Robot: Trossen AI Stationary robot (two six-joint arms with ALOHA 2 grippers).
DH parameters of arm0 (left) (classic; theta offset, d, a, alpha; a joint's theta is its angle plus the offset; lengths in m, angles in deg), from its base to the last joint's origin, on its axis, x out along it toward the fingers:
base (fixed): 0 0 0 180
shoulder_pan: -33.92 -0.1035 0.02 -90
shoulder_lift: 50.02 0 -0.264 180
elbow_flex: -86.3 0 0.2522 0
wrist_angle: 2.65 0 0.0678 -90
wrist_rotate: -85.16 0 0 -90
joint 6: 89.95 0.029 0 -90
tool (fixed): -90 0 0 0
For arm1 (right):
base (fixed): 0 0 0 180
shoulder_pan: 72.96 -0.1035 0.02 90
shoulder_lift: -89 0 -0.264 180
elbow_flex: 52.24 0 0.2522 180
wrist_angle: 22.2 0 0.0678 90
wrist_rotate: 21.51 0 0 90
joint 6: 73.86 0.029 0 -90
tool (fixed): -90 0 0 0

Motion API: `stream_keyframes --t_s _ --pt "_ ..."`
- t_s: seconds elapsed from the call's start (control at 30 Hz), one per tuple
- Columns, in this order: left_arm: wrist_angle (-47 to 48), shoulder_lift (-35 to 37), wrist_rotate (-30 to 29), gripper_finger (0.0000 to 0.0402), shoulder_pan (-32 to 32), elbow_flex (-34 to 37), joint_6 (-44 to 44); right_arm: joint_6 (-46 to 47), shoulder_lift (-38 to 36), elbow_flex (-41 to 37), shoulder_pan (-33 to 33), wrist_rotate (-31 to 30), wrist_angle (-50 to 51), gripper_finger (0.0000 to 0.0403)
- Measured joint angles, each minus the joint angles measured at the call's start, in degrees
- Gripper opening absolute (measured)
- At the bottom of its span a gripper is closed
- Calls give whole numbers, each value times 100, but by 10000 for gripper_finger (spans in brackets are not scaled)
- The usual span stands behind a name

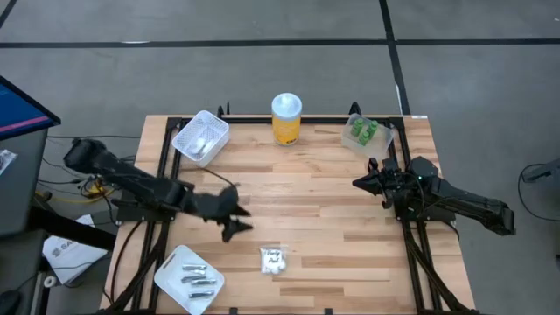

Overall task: Pick & Place Travel size toiletries
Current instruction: Put the white cotton pack into the white basket

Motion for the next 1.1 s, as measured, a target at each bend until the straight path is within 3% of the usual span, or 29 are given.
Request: stream_keyframes --t_s 0.17,0.4,0.7,1.1 --pt "-1149 -970 -4 273 360 2 575 0 0 -2 -2 0 0 9" --pt "-2660 -2211 112 273 363 -99 1299 0 0 0 0 0 0 9" --pt "-2734 -3556 167 273 271 -1157 2332 0 0 -1 -1 0 0 9" --pt "-2720 -4453 383 273 284 -1285 1930 0 0 -2 0 0 0 9"
